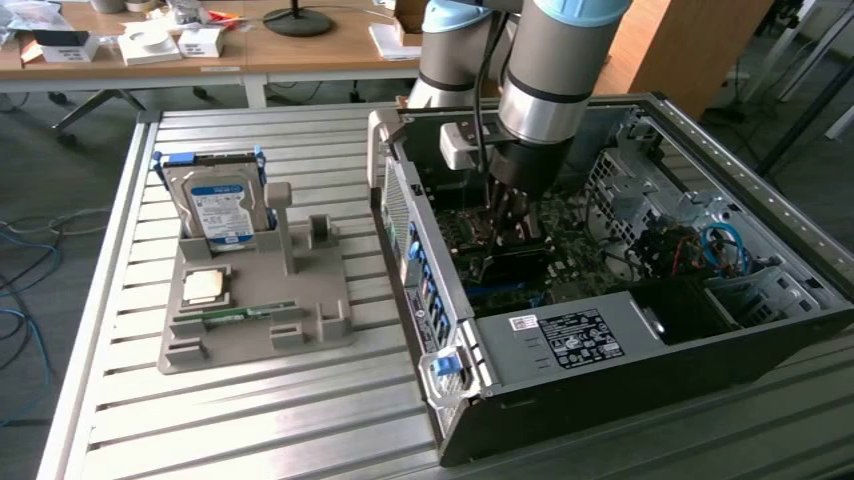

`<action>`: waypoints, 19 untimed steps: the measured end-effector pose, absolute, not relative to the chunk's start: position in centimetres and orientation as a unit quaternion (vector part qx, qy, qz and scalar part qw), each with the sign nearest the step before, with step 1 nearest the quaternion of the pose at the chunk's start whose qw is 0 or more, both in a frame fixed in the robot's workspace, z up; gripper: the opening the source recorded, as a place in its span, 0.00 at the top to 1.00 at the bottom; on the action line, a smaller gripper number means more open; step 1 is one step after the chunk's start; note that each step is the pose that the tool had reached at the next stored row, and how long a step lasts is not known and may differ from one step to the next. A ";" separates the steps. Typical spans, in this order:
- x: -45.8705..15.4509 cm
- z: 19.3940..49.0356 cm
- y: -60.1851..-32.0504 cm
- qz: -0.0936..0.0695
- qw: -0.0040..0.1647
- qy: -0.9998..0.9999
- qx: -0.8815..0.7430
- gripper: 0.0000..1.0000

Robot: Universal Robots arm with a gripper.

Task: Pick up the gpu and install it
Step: 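Press down on the gpu until it lock into place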

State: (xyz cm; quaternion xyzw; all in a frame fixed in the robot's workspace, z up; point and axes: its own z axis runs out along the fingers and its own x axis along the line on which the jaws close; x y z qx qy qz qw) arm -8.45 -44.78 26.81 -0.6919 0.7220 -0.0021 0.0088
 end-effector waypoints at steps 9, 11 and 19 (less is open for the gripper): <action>-8.5 26.6 -44.8 -0.002 0.009 0.722 -0.692 0.89; -8.5 26.6 -44.8 -0.002 0.009 0.722 -0.692 0.89; -8.5 26.5 -44.8 -0.002 0.009 0.722 -0.692 0.89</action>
